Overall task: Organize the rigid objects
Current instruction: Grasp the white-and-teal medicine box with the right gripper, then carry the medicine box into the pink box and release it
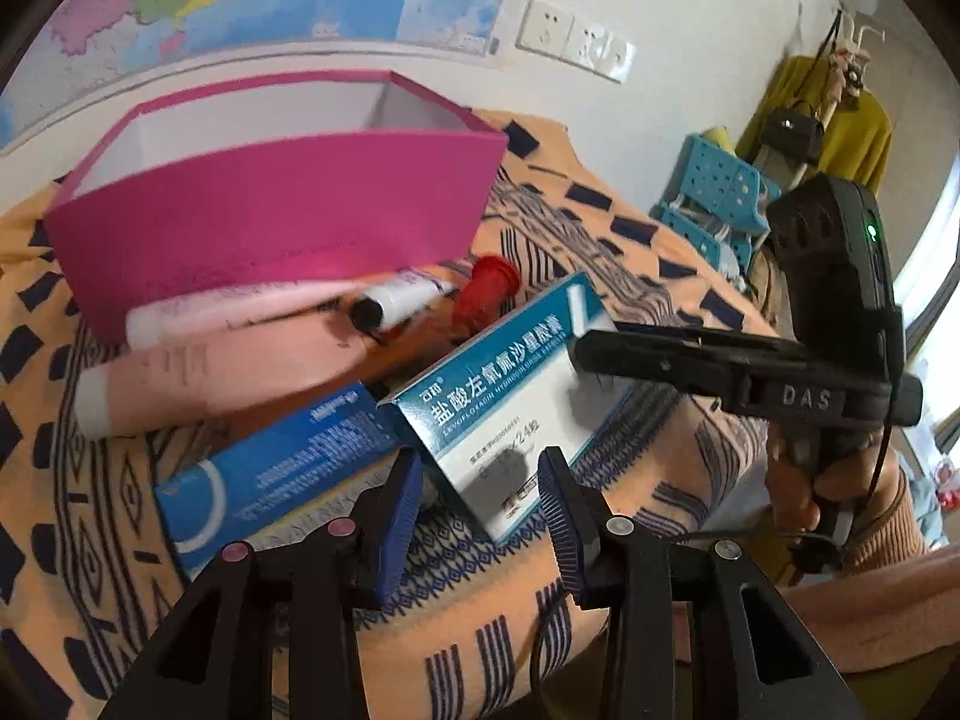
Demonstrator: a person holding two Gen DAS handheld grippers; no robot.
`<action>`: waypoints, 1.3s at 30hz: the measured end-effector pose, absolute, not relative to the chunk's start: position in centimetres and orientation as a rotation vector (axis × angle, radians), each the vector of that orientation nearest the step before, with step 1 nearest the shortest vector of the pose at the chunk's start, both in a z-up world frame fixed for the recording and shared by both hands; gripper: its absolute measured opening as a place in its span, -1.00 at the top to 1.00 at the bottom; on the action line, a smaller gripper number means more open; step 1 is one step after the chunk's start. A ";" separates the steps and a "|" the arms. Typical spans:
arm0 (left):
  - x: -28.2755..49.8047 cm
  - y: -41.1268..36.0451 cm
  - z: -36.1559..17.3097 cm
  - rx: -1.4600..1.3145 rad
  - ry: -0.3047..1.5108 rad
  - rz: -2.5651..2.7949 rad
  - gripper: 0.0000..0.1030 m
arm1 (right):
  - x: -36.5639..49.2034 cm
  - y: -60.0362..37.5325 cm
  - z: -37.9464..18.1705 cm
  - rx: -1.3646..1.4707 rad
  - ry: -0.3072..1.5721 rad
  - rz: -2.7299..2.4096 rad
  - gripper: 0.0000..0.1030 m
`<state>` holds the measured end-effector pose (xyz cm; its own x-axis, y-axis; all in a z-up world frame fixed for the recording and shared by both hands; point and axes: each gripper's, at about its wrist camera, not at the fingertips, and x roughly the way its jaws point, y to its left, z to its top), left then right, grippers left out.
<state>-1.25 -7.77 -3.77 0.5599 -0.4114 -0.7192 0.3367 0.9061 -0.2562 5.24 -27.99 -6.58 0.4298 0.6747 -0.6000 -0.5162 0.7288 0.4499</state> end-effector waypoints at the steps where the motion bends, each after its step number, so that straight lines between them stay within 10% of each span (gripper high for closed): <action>1: -1.3 -7.5 -3.5 -0.098 0.862 -0.437 0.23 | 5.0 -27.8 -6.2 0.200 0.832 0.755 0.13; 39: 11.7 4.7 5.4 -0.076 0.740 -0.122 0.23 | 18.5 -14.1 1.8 0.217 0.792 0.946 0.18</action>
